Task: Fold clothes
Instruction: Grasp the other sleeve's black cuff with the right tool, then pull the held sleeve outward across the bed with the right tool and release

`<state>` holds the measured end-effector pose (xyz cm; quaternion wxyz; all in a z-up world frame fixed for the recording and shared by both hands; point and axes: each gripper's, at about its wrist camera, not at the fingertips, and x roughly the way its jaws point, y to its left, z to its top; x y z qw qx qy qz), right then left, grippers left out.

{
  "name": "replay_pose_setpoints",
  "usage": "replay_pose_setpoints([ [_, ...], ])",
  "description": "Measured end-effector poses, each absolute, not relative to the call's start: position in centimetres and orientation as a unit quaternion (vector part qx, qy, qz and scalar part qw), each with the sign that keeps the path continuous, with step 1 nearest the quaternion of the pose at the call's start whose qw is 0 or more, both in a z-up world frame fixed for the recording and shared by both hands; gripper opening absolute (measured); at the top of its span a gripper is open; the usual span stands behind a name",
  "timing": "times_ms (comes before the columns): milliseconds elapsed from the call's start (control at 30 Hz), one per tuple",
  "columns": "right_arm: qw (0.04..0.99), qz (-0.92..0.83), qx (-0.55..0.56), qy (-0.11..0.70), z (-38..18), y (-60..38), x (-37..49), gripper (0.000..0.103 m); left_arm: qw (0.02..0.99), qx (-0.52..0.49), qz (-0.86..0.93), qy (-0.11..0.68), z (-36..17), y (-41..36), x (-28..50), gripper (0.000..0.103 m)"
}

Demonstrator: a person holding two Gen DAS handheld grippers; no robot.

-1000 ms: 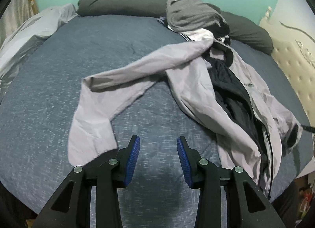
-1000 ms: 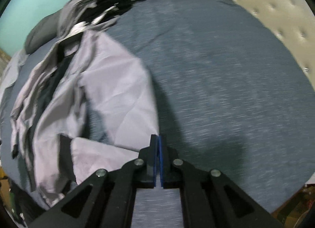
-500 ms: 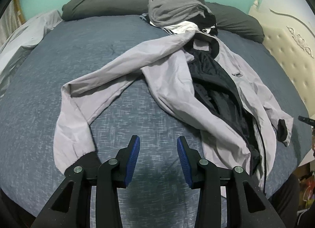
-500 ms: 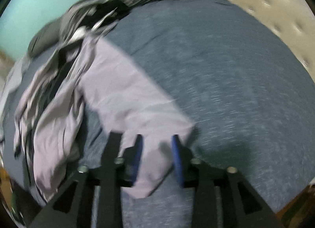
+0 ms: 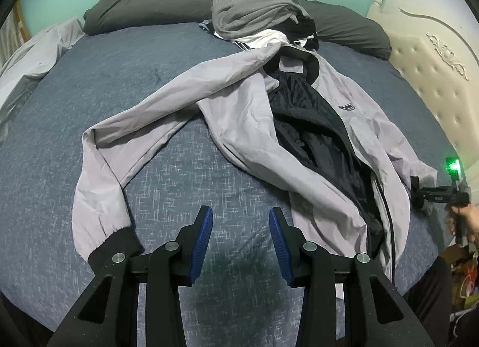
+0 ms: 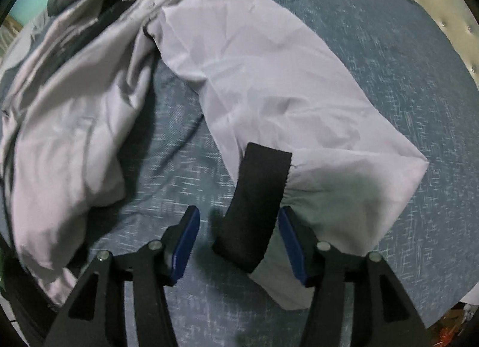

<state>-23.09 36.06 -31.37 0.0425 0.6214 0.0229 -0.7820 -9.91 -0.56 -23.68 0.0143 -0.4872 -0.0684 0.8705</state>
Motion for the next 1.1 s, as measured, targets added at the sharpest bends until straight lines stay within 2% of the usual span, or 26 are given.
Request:
replay_pose_setpoints([
  [67,0.035,-0.781,0.622,0.032,-31.7,36.3,-23.1,0.034,0.012,-0.488,0.87,-0.071,-23.8,-0.9,-9.7,0.043],
  [133,0.03,-0.784,0.619,0.028,-31.6,37.0,-23.0,0.025,0.01,-0.488,0.87,-0.072,-23.9,-1.2,-9.6,0.043],
  [167,0.029,-0.787,0.616,0.019,-31.3,37.6,-22.8,0.014,0.009,-0.489,0.869,-0.072,-24.0,-1.3,-9.6,0.043],
  [200,0.03,-0.791,0.611,0.014,-31.0,38.1,-22.7,0.007,0.008,-0.491,0.868,-0.072,-24.1,-1.4,-9.6,0.043],
  [333,0.024,-0.813,0.582,-0.01,-28.8,40.9,-21.3,0.007,0.007,-0.491,0.868,-0.076,-24.3,-1.7,-9.5,0.043],
  [433,0.022,-0.834,0.549,-0.058,-26.5,44.4,-19.9,0.006,0.01,-0.492,0.867,-0.074,-24.4,-1.5,-9.5,0.043],
  [733,-0.055,-0.86,0.483,-0.157,-22.5,56.5,-16.7,0.006,0.016,-0.497,0.865,-0.073,-24.6,-0.3,-9.8,0.043],
  [1100,-0.056,-0.839,0.492,-0.226,-25.8,59.6,-12.9,0.006,0.025,-0.495,0.865,-0.071,-24.1,0.9,-10.0,0.043],
])
